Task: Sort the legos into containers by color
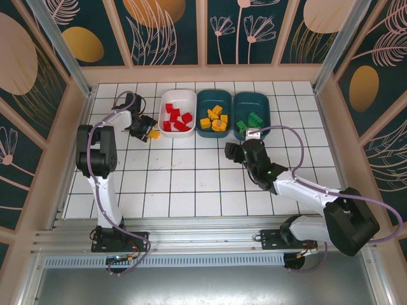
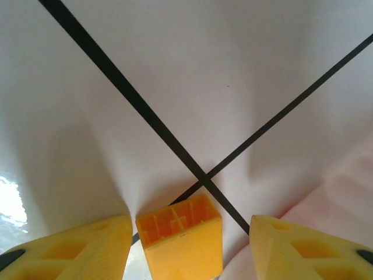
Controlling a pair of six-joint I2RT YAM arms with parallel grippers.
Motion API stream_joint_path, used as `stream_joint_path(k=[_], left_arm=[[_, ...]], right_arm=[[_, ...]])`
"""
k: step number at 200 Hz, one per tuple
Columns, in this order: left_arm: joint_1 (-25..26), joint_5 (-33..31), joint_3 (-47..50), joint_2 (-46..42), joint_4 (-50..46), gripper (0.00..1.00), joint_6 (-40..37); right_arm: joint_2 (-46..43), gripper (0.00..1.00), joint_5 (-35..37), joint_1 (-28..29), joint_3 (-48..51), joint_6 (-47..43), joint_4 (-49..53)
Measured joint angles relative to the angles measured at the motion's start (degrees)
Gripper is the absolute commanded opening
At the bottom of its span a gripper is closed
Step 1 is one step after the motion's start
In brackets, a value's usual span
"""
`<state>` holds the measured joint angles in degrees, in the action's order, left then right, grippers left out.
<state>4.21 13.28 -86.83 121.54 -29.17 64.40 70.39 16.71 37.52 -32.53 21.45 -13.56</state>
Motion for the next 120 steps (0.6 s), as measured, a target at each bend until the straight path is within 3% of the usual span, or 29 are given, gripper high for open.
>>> stream_joint_path(k=[19,43,120], left_arm=[[-0.04,-0.07,-0.02,0.0,-0.48,0.4,-0.07],[-0.09,0.02,-0.02,0.11,-0.63,0.32,-0.74],[-0.09,0.33,-0.02,0.04,-0.59,0.32,-2.21]], right_arm=[[0.0,0.77,-0.02,0.0,0.0,0.0,0.0],[0.02,0.77,-0.02,0.0,0.0,-0.09,0.0],[0.02,0.77,-0.02,0.0,-0.31,-0.11,0.04]])
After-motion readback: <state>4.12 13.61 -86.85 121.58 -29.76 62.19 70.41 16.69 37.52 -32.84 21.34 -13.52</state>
